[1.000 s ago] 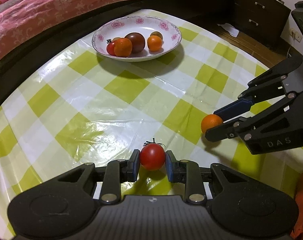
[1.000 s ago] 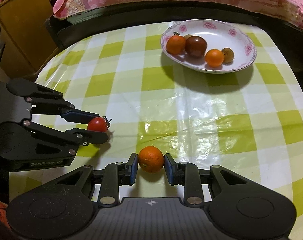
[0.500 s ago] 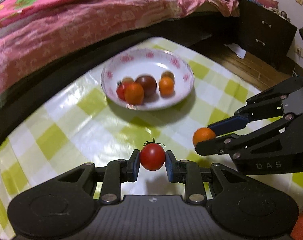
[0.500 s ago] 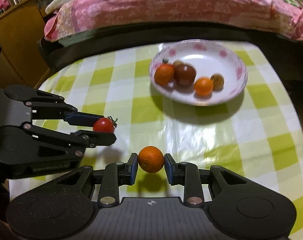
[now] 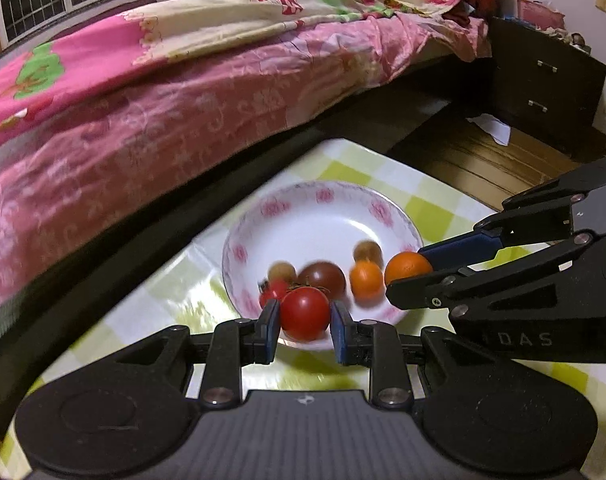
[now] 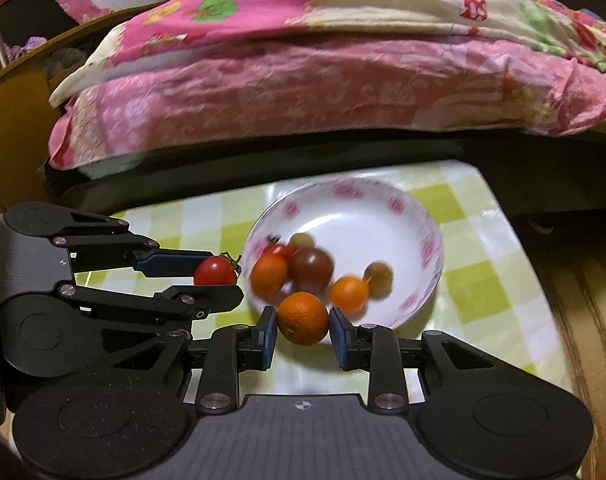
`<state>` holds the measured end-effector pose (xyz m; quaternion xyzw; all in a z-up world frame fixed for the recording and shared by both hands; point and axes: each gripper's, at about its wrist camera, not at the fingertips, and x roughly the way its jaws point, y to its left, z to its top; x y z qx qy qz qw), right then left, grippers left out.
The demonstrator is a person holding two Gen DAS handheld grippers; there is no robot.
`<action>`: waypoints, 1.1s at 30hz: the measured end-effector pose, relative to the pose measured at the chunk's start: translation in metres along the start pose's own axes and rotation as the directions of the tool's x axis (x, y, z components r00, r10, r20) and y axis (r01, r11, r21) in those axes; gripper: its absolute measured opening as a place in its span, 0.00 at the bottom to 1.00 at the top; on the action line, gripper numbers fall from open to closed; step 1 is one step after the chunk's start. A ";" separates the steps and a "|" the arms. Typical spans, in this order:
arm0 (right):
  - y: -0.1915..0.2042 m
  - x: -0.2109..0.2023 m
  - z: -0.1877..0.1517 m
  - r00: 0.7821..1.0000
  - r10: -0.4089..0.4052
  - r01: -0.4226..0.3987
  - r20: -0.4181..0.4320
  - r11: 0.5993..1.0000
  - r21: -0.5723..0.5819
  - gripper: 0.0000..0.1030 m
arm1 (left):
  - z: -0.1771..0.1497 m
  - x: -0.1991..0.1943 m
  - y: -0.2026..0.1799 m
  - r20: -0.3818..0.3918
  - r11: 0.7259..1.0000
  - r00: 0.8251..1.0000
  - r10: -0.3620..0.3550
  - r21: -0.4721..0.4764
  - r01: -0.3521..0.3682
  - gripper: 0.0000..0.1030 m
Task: Organize fruits
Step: 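Carry the cherry tomato and the orange over the white plate, then open both tools to drop the cherry tomato and orange into the plate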
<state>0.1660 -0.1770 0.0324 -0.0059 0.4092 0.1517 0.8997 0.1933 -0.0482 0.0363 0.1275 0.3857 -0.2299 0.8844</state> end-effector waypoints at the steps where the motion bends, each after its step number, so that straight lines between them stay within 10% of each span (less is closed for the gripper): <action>1: -0.001 0.002 0.004 1.000 -0.007 0.007 0.007 1.000 -0.004 0.26 | 0.003 0.002 0.002 0.004 1.000 1.000 0.004 -0.002 -0.004 0.33; 33: -0.034 0.065 0.031 0.996 -0.085 0.085 0.004 0.996 0.012 0.27 | 0.020 0.069 0.010 -0.009 0.999 0.999 0.046 0.003 -0.046 0.33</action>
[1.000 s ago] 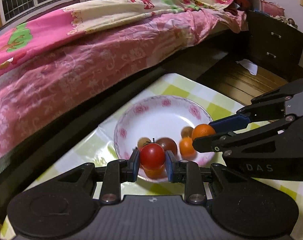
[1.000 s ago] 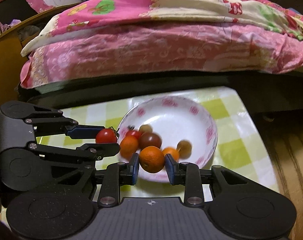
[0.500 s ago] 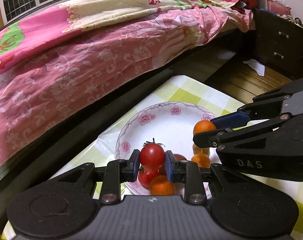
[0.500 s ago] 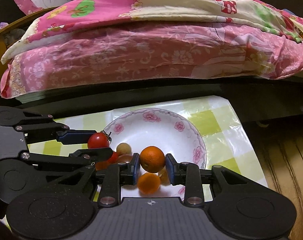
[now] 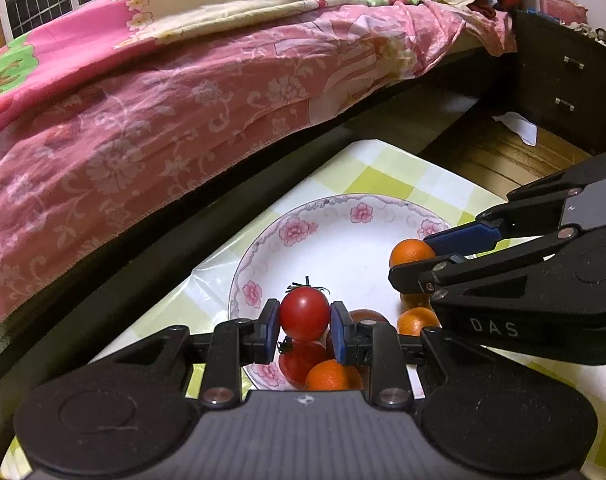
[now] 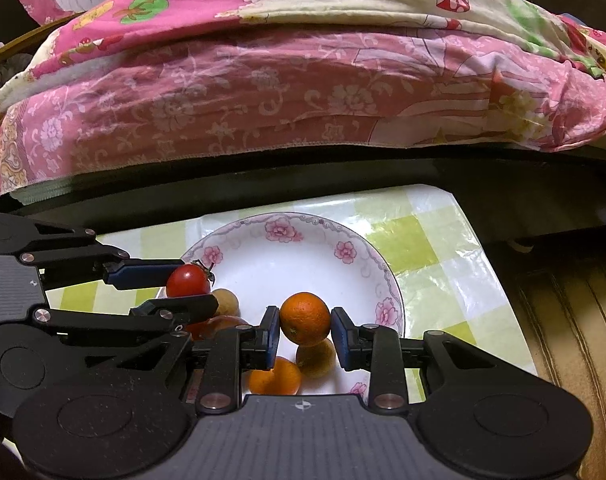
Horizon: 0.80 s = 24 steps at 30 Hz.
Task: Organize fruits
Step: 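Open both tools to drop the cherry tomato and orange into the plate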
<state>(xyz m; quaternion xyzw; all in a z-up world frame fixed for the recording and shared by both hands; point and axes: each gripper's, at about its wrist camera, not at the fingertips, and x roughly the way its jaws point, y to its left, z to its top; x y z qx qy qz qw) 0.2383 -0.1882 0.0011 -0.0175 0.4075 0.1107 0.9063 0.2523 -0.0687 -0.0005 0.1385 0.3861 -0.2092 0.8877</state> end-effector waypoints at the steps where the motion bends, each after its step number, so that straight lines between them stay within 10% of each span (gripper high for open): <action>1: 0.000 0.001 0.000 1.000 0.001 -0.001 -0.001 1.000 0.000 0.27 | 0.000 0.001 0.000 -0.001 1.000 1.000 -0.001 -0.001 0.001 0.33; 24: -0.009 0.022 0.005 1.000 0.005 -0.005 -0.018 1.000 0.025 0.27 | 0.006 0.017 0.008 0.008 0.999 1.000 -0.008 -0.040 0.008 0.33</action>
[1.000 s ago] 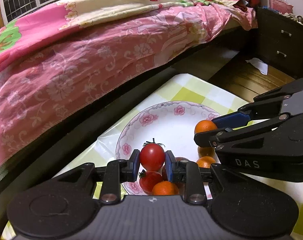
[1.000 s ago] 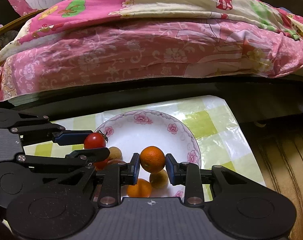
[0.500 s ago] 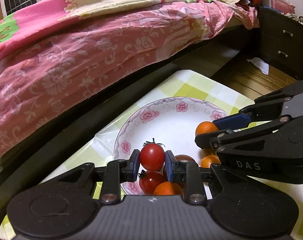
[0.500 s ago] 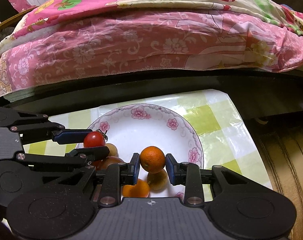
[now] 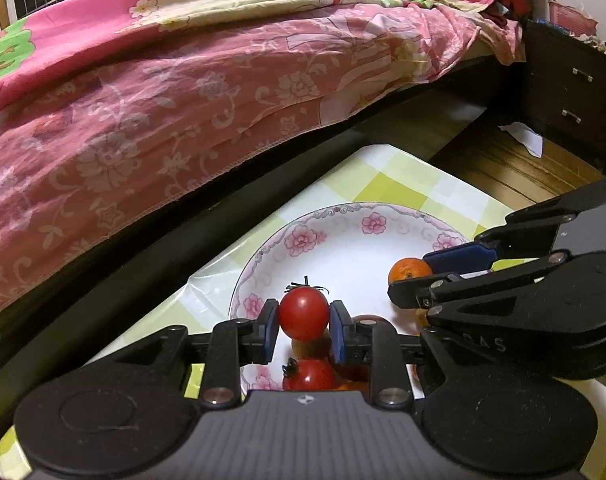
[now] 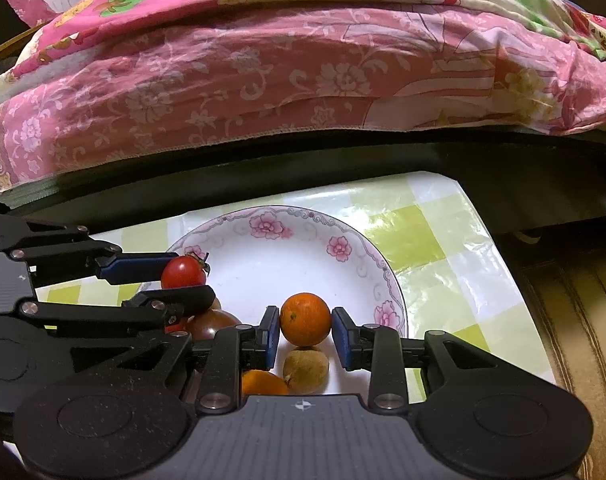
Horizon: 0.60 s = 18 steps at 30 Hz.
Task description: Organize fruits
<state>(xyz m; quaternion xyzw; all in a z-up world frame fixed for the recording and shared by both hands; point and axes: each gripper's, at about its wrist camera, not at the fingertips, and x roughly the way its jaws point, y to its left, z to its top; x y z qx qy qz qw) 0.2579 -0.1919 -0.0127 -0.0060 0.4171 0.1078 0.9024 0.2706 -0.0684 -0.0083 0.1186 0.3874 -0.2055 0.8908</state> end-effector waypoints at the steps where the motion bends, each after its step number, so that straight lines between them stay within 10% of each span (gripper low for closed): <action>1: -0.001 0.001 0.000 1.000 -0.003 0.003 -0.001 1.000 0.000 0.27 | 0.000 0.000 0.000 0.002 1.000 1.000 0.000 0.001 0.000 0.34; 18: -0.003 -0.007 0.001 0.999 -0.033 0.033 0.030 0.999 0.006 0.31 | 0.000 -0.005 0.001 0.006 1.000 1.000 0.010 -0.020 -0.010 0.42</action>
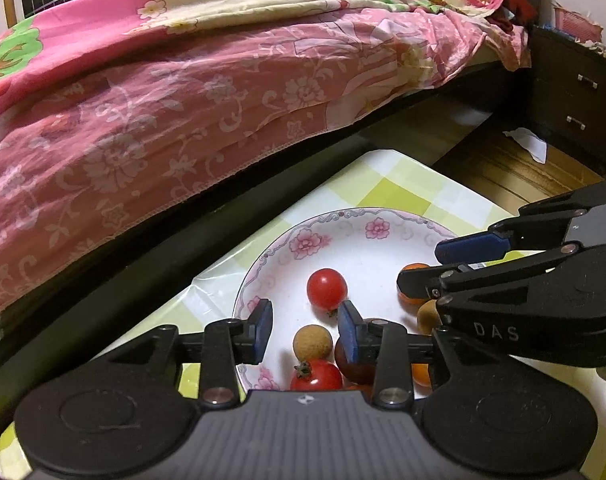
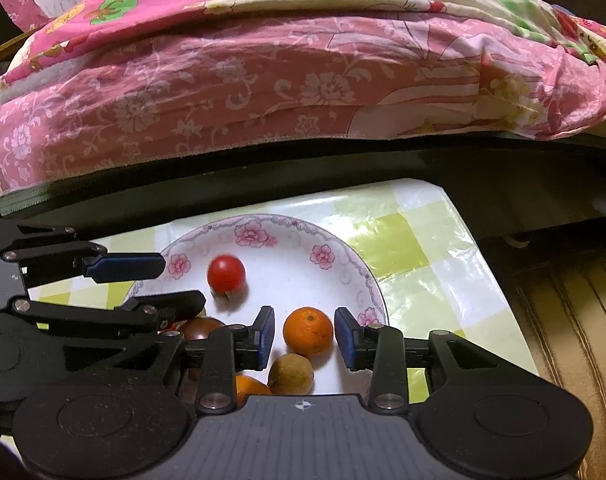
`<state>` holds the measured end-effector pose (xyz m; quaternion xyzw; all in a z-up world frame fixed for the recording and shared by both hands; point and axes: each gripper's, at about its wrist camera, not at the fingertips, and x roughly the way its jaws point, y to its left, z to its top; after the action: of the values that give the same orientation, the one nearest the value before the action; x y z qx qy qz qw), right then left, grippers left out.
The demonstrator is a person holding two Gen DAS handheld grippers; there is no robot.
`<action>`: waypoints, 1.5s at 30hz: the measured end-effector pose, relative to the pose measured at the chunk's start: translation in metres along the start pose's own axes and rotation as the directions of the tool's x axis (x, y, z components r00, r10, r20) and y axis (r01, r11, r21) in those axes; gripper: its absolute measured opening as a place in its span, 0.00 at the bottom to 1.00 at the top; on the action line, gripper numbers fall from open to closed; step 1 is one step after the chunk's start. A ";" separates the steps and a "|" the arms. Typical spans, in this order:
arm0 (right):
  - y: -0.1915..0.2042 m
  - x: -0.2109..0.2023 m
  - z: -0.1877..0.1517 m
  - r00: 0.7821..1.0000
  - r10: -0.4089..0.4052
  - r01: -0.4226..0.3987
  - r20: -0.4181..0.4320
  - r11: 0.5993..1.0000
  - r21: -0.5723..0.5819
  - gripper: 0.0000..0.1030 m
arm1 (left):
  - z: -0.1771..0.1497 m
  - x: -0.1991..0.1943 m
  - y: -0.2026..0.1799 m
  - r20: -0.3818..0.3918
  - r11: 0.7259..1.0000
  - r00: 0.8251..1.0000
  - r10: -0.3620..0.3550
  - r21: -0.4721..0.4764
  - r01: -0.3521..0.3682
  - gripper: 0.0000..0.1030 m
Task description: Organize fruits
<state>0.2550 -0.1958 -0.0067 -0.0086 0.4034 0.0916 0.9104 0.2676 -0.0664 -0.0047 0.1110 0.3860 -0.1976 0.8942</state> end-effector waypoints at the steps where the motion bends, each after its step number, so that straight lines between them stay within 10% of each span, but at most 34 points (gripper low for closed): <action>1: 0.001 -0.002 0.000 1.000 -0.003 0.003 0.004 1.000 -0.004 0.31 | 0.000 -0.002 0.000 0.001 1.000 1.000 0.000 0.000 0.000 0.42; 45: 0.039 -0.088 -0.065 0.999 0.001 -0.001 -0.054 1.000 0.007 0.35 | -0.072 -0.088 -0.022 -0.013 0.994 1.000 -0.008 -0.107 0.007 0.52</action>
<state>0.1427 -0.1772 0.0169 -0.0075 0.4283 0.0903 0.8991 0.1564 -0.0372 0.0102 0.0626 0.4026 -0.1792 0.8955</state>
